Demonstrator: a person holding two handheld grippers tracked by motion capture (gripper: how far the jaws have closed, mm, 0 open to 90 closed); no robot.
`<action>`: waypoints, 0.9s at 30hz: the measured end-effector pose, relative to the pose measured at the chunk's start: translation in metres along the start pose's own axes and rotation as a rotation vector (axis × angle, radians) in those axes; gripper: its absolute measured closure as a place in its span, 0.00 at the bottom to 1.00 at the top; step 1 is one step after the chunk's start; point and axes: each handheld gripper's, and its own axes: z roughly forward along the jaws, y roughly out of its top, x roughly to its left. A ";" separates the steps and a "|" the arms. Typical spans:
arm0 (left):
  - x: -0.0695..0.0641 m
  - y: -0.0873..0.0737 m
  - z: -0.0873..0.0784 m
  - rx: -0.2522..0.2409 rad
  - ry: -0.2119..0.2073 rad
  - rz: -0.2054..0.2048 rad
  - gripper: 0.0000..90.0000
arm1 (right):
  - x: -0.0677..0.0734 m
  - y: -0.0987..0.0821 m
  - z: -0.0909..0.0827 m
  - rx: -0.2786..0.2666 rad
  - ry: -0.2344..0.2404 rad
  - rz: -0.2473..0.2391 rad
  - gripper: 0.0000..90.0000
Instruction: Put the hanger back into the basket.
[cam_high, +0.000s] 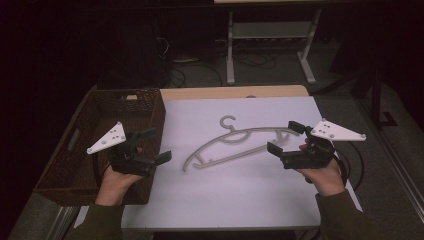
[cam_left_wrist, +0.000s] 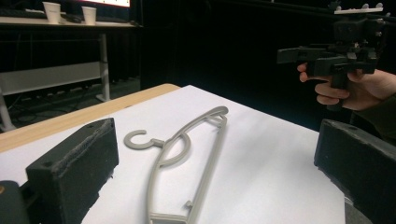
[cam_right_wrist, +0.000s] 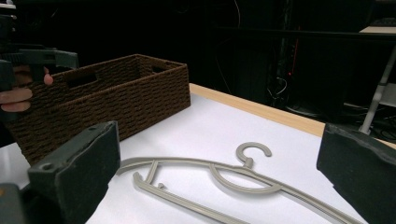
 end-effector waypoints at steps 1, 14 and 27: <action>-0.002 0.000 0.002 0.007 -0.007 0.001 0.00 | 0.000 0.000 0.000 0.004 0.000 0.003 0.00; -0.021 -0.004 0.038 0.182 -0.001 0.053 0.00 | -0.004 -0.007 0.009 0.078 -0.016 -0.009 0.00; -0.025 -0.032 0.067 0.285 -0.034 0.057 0.00 | -0.007 -0.014 0.035 0.190 -0.022 -0.028 0.05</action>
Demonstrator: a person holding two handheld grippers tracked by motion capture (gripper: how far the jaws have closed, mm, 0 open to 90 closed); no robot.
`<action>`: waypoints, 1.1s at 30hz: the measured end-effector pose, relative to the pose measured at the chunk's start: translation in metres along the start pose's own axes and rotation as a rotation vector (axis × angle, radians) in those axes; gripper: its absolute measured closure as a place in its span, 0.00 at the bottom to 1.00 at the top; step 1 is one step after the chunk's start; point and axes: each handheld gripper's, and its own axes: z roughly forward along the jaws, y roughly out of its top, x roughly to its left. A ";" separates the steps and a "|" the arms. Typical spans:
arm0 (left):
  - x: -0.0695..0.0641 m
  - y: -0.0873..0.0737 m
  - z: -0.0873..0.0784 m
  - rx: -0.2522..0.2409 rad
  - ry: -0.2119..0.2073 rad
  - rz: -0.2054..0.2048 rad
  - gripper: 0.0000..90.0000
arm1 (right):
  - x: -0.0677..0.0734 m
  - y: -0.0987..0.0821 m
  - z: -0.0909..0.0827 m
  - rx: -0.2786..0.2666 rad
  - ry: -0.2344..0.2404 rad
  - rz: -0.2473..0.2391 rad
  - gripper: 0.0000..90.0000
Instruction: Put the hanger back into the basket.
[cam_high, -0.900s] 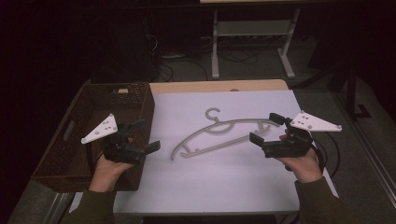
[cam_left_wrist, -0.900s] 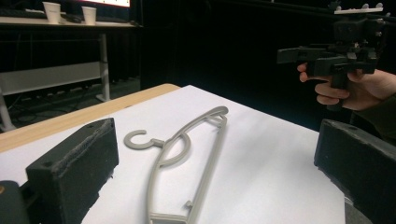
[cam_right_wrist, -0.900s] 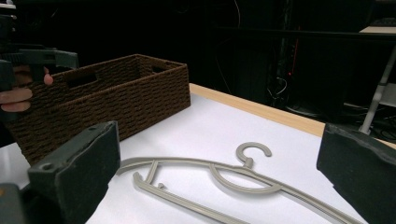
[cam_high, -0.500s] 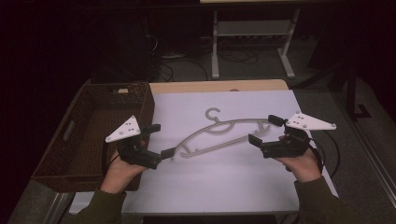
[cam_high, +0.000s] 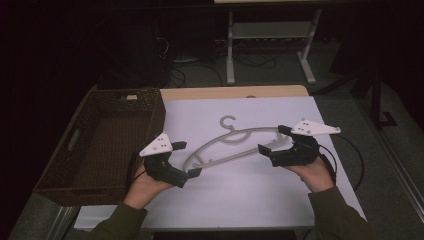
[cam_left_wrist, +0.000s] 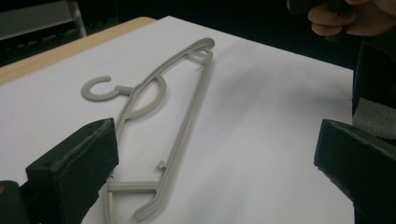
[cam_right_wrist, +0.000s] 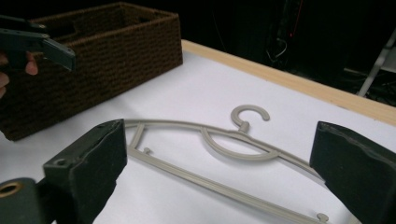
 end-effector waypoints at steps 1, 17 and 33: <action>0.000 -0.003 0.003 0.009 -0.002 0.002 0.00 | -0.001 0.000 0.005 0.019 -0.010 0.005 0.07; 0.002 -0.027 0.017 0.058 -0.015 -0.002 0.00 | -0.008 -0.005 0.055 0.174 -0.009 0.010 0.37; 0.005 -0.032 0.019 0.078 -0.011 -0.002 0.00 | -0.008 -0.015 0.112 0.339 0.021 0.016 0.87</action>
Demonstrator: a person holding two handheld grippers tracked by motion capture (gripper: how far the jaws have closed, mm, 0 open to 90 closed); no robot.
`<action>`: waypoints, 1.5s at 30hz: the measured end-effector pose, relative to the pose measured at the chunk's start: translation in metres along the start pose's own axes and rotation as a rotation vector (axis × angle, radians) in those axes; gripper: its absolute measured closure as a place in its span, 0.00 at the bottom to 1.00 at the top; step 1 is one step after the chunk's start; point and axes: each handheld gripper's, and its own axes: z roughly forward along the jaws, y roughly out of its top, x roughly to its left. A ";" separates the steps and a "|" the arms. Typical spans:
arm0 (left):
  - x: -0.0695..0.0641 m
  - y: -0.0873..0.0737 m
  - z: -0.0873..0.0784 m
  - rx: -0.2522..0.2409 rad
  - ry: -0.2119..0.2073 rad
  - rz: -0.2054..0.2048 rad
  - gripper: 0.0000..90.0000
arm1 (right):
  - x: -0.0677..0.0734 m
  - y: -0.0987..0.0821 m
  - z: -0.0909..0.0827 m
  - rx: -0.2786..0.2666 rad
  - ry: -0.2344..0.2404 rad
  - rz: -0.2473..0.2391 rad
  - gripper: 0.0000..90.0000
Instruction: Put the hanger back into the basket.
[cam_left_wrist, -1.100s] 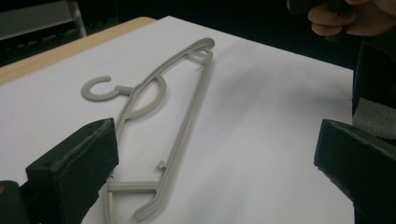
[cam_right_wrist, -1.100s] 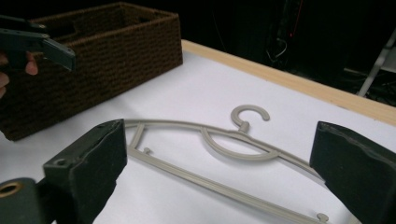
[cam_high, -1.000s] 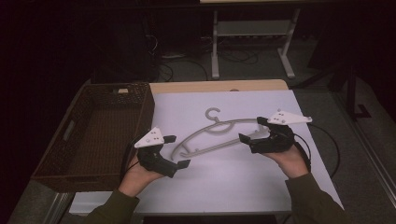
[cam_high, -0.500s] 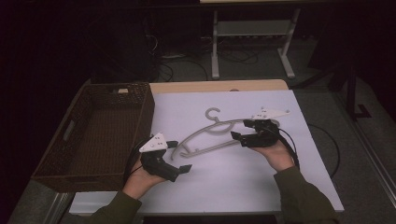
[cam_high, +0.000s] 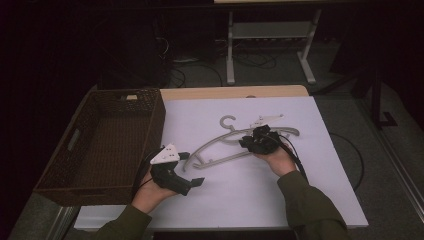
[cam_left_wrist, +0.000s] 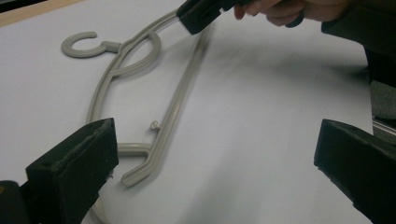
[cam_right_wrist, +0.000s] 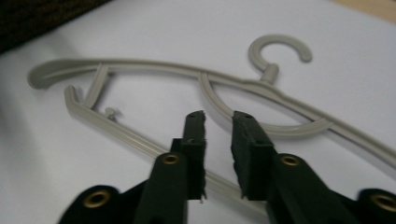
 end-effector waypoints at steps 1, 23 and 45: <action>0.000 0.000 0.000 -0.001 -0.002 0.001 0.00 | 0.000 0.000 0.000 0.000 0.000 0.000 0.87; 0.001 -0.002 0.001 0.007 -0.018 0.004 0.00 | 0.001 -0.005 0.040 0.161 0.033 -0.010 0.99; 0.000 -0.003 0.002 0.013 -0.023 -0.002 0.00 | 0.015 -0.016 0.032 0.221 0.065 -0.045 0.99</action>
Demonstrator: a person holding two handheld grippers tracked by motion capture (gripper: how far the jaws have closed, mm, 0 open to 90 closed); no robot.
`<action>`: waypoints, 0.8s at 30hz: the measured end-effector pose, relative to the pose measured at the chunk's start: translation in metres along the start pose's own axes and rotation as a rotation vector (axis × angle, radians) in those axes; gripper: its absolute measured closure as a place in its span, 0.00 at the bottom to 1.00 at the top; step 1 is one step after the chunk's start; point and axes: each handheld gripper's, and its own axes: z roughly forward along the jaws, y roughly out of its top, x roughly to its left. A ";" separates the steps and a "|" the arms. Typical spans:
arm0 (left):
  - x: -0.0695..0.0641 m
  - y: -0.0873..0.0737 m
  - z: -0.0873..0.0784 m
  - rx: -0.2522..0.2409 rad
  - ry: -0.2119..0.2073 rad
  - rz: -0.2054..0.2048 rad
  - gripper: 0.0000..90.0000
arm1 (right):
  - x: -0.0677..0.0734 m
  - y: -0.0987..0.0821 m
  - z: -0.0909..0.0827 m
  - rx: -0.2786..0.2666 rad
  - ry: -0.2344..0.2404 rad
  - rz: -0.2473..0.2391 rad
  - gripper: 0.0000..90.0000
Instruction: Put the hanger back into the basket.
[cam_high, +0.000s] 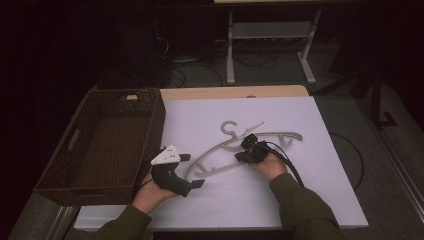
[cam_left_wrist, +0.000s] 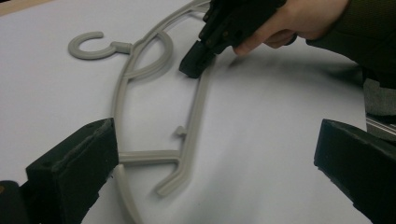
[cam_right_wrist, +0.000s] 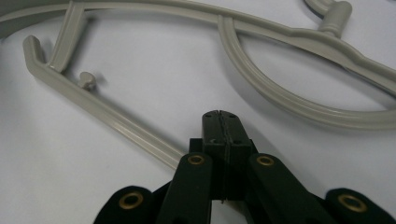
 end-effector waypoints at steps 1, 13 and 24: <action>0.000 0.000 0.000 -0.001 -0.001 0.001 0.00 | 0.004 -0.004 -0.003 0.010 0.005 -0.009 0.99; 0.000 0.000 -0.001 -0.005 0.001 -0.001 0.00 | 0.020 -0.039 -0.027 0.028 0.026 -0.032 0.99; 0.000 -0.001 0.000 -0.002 -0.003 -0.006 0.00 | 0.023 -0.048 -0.051 -0.044 0.027 -0.024 0.99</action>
